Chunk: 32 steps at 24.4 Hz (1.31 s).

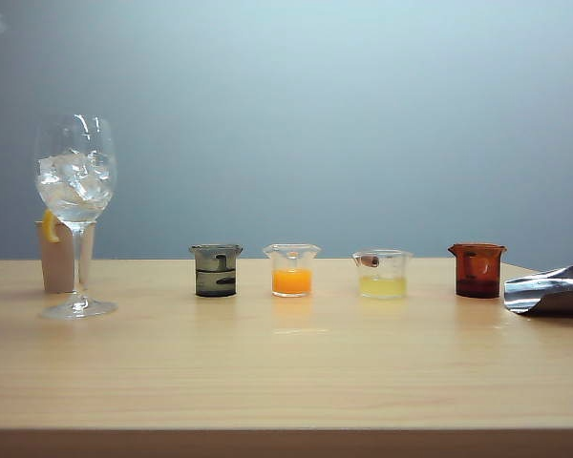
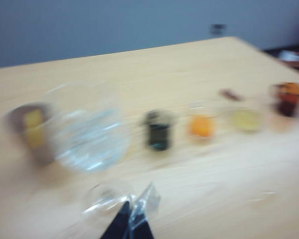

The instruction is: Pick up the ice scoop on the desk filled with ice cubes, pour the ice into the goblet, and finally put the scoop back on the table.

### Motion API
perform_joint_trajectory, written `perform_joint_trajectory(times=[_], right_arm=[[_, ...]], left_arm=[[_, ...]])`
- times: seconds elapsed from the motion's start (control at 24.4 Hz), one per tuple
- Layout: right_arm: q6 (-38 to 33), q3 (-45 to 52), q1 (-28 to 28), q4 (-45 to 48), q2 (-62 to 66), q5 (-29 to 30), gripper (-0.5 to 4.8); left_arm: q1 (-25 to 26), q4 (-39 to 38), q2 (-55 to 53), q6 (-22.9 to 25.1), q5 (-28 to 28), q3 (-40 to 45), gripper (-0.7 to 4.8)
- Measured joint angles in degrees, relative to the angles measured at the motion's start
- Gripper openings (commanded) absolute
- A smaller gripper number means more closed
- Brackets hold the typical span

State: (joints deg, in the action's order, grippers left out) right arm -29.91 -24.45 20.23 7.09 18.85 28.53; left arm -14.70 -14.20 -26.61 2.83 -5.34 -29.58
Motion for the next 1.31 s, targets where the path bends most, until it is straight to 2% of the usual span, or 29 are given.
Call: perform_joint_trajectory(times=[0.04,0.12,0.16,0.29,0.45,0.57,0.7,1.07,1.31], right_arm=[[3.8,0.0,-1.5,-2.2,-2.1,-3.1,-0.09],[6.9,0.1,-3.7,-5.6,-3.9,-4.2,-0.09],[12.1,0.1,-6.1,-9.1,-4.2,-4.8,-0.09],[19.1,0.2,-12.3,-15.2,-4.2,-7.7,-0.09],[21.0,2.6,-18.3,-16.8,-4.2,-20.9,-0.09],[21.0,6.6,-20.1,-12.6,-4.2,-26.4,-0.09],[21.2,11.1,-20.7,-12.0,-4.2,-26.8,-0.09],[21.2,12.8,-20.7,-37.5,-4.2,-26.9,-0.09],[21.2,14.1,-19.9,-40.1,-5.8,-27.0,-0.09]], left_arm=[[3.1,-1.1,2.1,-0.1,0.2,1.7,-0.03],[7.6,-3.8,5.9,-0.1,1.7,4.3,-0.03],[9.5,-5.4,9.6,-0.1,2.4,6.7,-0.03],[11.4,-6.3,15.0,-0.1,2.3,9.6,-0.03],[14.4,-5.8,20.6,-0.1,2.0,12.8,-0.03],[15.4,-6.1,23.6,-0.1,2.0,15.3,-0.03],[15.6,-6.2,26.8,-0.1,2.0,18.0,-0.03],[15.6,-6.1,26.5,-0.1,1.9,25.5,-0.03],[15.7,-3.2,26.5,-0.1,1.7,26.5,-0.03]])
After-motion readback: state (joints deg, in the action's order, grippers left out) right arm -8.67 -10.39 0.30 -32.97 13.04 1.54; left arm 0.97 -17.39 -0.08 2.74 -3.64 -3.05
